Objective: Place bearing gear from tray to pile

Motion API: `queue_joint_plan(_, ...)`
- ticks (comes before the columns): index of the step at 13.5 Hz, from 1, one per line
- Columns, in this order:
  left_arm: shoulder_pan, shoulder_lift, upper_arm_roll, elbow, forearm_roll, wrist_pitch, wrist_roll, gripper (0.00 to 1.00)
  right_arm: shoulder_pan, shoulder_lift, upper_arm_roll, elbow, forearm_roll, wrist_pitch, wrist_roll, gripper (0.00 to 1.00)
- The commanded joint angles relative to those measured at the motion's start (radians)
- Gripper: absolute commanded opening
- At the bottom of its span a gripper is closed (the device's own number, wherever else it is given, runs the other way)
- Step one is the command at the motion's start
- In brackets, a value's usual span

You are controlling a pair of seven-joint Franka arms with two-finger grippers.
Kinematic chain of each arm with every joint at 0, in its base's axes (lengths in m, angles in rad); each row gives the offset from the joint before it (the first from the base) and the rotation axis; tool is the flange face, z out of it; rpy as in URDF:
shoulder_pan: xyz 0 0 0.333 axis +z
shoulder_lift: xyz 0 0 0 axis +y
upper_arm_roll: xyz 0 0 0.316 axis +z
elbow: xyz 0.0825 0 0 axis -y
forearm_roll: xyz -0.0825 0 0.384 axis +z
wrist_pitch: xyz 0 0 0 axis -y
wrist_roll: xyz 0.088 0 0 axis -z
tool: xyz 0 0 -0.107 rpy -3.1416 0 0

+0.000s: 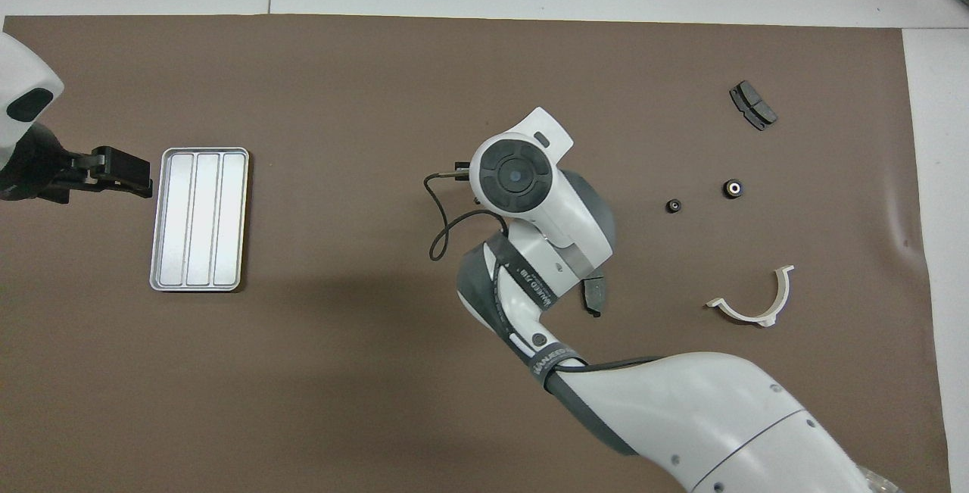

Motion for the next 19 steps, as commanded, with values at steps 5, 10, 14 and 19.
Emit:
queue_joint_plan(5, 0.013, -0.035, 0.002, -0.039, -0.011, 0.017, 0.004, 1.00, -0.203, -0.014, 0.023, -0.013, 0.176, 0.036, -0.392, 0.00)
queue_joint_plan(10, 0.012, -0.035, 0.001, -0.039, -0.011, 0.019, 0.002, 1.00, -0.356, 0.019, 0.025, 0.011, 0.200, 0.062, -0.619, 0.00)
queue_joint_plan(14, 0.015, -0.035, 0.002, -0.039, -0.011, 0.017, 0.002, 1.00, -0.418, 0.054, 0.025, 0.065, 0.232, 0.075, -0.685, 0.00)
queue_joint_plan(19, 0.015, -0.035, 0.001, -0.039, -0.011, 0.017, 0.002, 1.00, -0.457, 0.101, 0.030, 0.079, 0.273, 0.200, -0.748, 0.09)
